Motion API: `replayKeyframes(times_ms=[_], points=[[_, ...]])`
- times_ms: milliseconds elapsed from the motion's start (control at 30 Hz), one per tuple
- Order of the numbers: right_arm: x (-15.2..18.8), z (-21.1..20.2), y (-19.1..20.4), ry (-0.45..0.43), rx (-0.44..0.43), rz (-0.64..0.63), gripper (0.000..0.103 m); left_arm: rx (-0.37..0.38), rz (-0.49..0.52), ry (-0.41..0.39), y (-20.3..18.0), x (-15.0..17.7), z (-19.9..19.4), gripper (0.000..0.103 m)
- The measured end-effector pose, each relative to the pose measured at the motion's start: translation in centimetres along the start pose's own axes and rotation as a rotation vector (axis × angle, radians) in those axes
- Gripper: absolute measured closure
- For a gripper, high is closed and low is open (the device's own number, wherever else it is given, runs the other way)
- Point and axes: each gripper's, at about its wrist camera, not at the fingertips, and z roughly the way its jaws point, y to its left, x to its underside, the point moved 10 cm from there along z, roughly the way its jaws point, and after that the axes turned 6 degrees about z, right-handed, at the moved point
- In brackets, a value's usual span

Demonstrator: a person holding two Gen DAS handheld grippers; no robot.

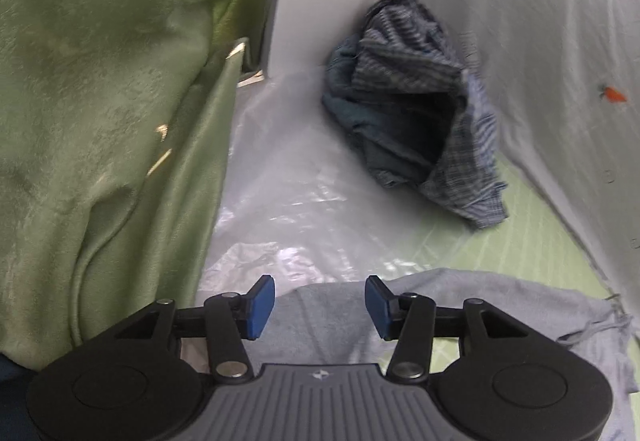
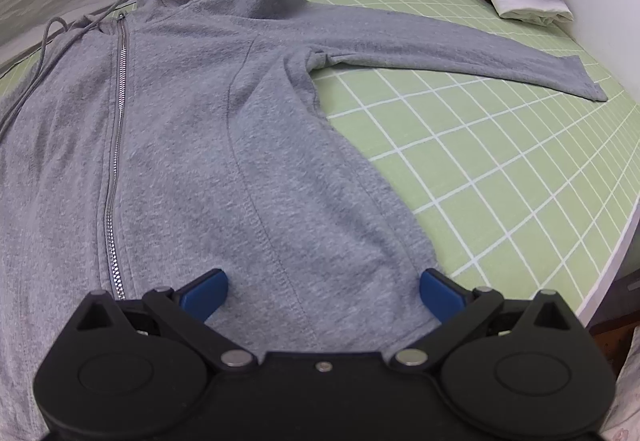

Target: Fold clothes

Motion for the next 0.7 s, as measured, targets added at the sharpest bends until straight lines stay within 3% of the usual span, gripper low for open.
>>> replayKeyframes(times_ms=[67, 233, 300, 433, 467, 500, 567, 700], points=[[0.0, 0.0, 0.0, -0.005, 0.003, 0.007, 0.000, -0.073, 0.081, 0.058, 0.4, 0.8, 1.7, 0.052], [0.0, 0.0, 0.1, -0.006, 0.010, 0.013, 0.000, -0.087, 0.273, 0.133, -0.7, 2.8, 4.1, 0.044], [0.0, -0.1, 0.1, -0.007, 0.013, 0.014, 0.000, -0.081, 0.292, 0.135, -1.0, 3.1, 4.3, 0.037], [0.0, -0.1, 0.2, -0.003, 0.023, 0.015, 0.000, -0.069, 0.327, 0.138, -1.6, 3.5, 4.8, 0.037], [0.0, -0.1, 0.2, -0.002, 0.025, 0.015, 0.000, -0.066, 0.336, 0.138, -1.7, 3.6, 4.9, 0.050], [0.0, -0.1, 0.2, -0.002, 0.026, 0.016, 0.000, -0.063, 0.345, 0.139, -1.9, 3.7, 5.0, 0.070], [0.0, -0.1, 0.1, -0.001, 0.029, 0.019, 0.000, -0.031, 0.346, 0.144, -2.4, 3.5, 5.0, 0.095], [-0.1, 0.0, 0.2, 0.002, 0.032, 0.026, 0.000, -0.148, 0.412, 0.054, -2.2, 0.8, 4.5, 0.095]])
